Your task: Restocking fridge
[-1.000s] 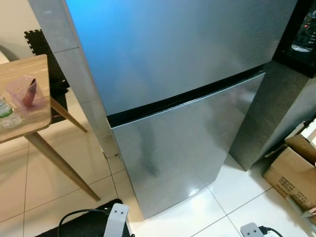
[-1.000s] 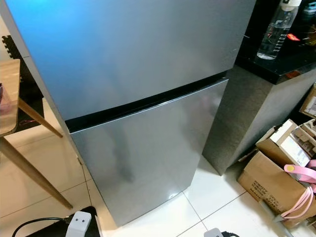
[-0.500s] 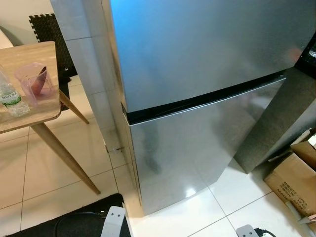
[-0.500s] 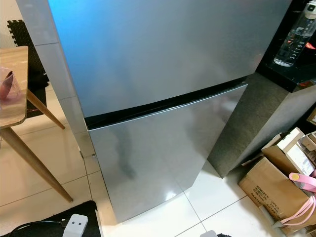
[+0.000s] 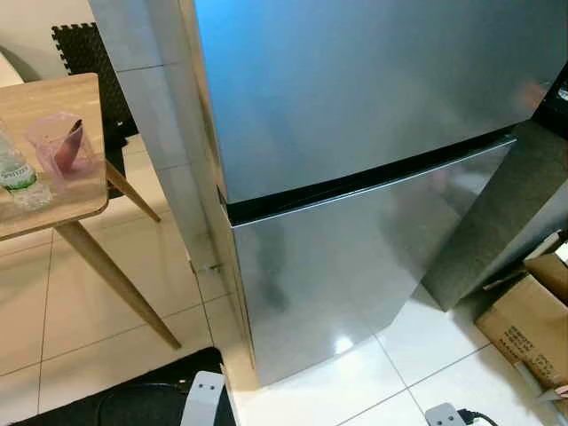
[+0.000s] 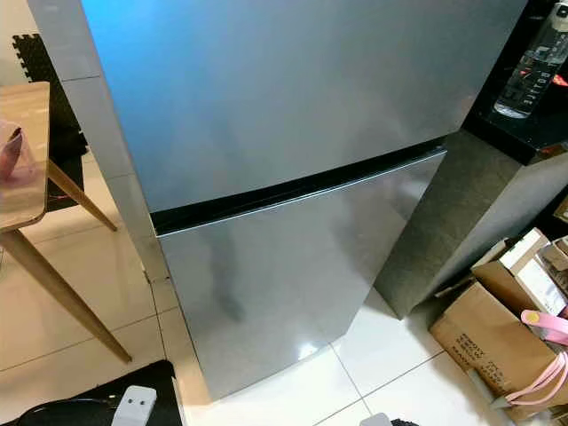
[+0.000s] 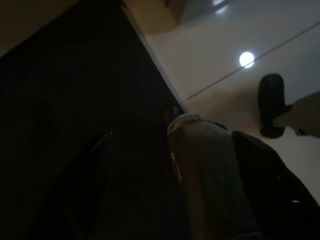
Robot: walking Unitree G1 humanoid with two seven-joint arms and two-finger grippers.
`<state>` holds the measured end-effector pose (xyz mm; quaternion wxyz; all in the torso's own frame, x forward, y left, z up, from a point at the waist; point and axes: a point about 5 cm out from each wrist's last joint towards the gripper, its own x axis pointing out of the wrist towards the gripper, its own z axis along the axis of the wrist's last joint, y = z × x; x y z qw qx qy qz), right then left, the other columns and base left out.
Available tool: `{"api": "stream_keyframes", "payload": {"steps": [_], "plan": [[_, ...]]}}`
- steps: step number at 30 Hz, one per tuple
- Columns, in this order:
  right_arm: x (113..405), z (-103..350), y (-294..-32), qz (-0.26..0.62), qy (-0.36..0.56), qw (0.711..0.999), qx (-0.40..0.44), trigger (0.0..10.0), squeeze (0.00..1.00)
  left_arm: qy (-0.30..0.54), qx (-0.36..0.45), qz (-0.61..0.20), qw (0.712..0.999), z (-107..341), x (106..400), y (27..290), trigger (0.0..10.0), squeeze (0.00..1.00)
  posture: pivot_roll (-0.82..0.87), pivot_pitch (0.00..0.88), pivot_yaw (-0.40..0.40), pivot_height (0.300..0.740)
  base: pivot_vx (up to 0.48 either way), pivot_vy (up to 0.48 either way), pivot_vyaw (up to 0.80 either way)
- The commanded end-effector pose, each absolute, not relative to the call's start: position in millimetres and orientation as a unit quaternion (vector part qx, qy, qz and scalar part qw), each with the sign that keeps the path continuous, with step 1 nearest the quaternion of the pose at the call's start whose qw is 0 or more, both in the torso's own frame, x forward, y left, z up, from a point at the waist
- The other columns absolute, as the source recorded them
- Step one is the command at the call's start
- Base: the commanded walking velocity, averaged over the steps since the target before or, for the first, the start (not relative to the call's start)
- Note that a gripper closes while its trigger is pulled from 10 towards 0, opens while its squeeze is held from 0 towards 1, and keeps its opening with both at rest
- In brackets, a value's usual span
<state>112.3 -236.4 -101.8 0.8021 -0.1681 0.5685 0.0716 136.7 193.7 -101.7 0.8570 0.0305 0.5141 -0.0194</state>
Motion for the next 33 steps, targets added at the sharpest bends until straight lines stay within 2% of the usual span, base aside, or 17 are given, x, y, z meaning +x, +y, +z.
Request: {"api": "stream_keyframes", "payload": {"steps": [1,2,3,6,8,9,11,15,21,24,26,27,28,29,32,33], "plan": [[110,-102,-240,0.071,0.571,0.799,-0.173,10.0,0.0,0.511,0.027,0.003,0.859,-101,135,204,10.0,0.0,-0.04,0.014,-0.045,0.74,0.0,0.0,0.0],[110,-102,-240,0.071,0.571,0.799,-0.173,10.0,0.0,0.511,0.027,0.003,0.859,-101,135,204,10.0,0.0,-0.04,0.014,-0.045,0.74,0.0,0.0,0.0],[110,-102,-239,0.072,0.571,0.799,-0.173,10.0,0.0,0.491,0.011,0.034,0.87,-96,143,215,10.0,0.0,-0.04,0.015,-0.045,0.74,0.0,0.0,0.0],[110,-102,-239,0.073,0.571,0.799,-0.173,10.0,0.0,0.451,-0.009,0.058,0.89,-86,158,226,10.0,0.0,-0.04,0.015,-0.046,0.74,0.0,0.0,0.0],[110,-102,-239,0.073,0.571,0.799,-0.173,10.0,0.0,0.429,-0.02,0.06,0.901,-81,167,229,10.0,0.0,-0.03,0.016,-0.047,0.74,0.0,0.0,0.0],[110,-102,-239,0.074,0.572,0.799,-0.173,10.0,0.0,0.386,-0.034,0.061,0.92,-69,186,236,10.0,0.0,-0.03,0.016,-0.047,0.74,0.0,0.0,0.0],[110,-102,-239,0.074,0.572,0.799,-0.173,10.0,0.0,0.353,-0.036,0.063,0.933,-58,199,243,10.0,0.0,-0.03,0.016,-0.047,0.74,0.0,0.0,0.0],[111,-102,-239,0.074,0.571,0.799,-0.172,10.0,0.0,0.309,-0.043,0.071,0.947,-44,215,254,10.0,0.0,-0.03,0.022,-0.046,0.74,0.0,0.0,0.0],[110,-102,-239,0.074,0.572,0.799,-0.171,10.0,0.0,0.179,-0.084,0.008,0.98,3,257,271,10.0,0.0,-0.03,0.029,-0.048,0.74,0.0,0.0,0.0],[110,-102,-239,0.074,0.573,0.799,-0.17,10.0,0.0,0.158,-0.077,-0.009,0.984,13,264,274,10.0,0.0,-0.03,0.029,-0.048,0.74,0.0,0.0,0.0],[110,-102,-239,0.074,0.573,0.798,-0.17,10.0,0.0,0.112,-0.066,-0.053,0.99,36,279,279,10.0,0.1,-0.03,0.031,-0.044,0.74,0.0,0.0,0.0],[110,-102,-238,0.074,0.574,0.798,-0.17,10.0,0.0,0.101,-0.064,-0.065,0.991,41,281,280,10.0,0.1,-0.03,0.031,-0.044,0.74,0.0,0.0,0.0],[109,-102,-238,0.073,0.574,0.798,-0.17,10.0,0.0,0.084,-0.073,-0.095,0.989,49,285,280,10.0,0.95,-0.03,0.031,-0.044,0.74,0.0,0.0,0.0],[109,-102,-238,0.073,0.574,0.798,-0.17,10.0,0.0,0.072,-0.08,-0.122,0.987,55,287,280,10.0,1.0,-0.03,0.031,-0.044,0.74,0.0,0.0,0.0],[109,-103,-238,0.073,0.574,0.798,-0.169,10.0,0.0,0.04,-0.102,-0.242,0.964,74,290,276,10.0,1.0,-0.03,0.032,-0.042,0.74,0.0,0.0,0.0],[109,-103,-238,0.073,0.574,0.798,-0.169,10.0,0.0,0.04,-0.102,-0.242,0.964,74,290,276,10.0,1.0,-0.03,0.032,-0.042,0.74,0.0,0.0,0.0]]}}
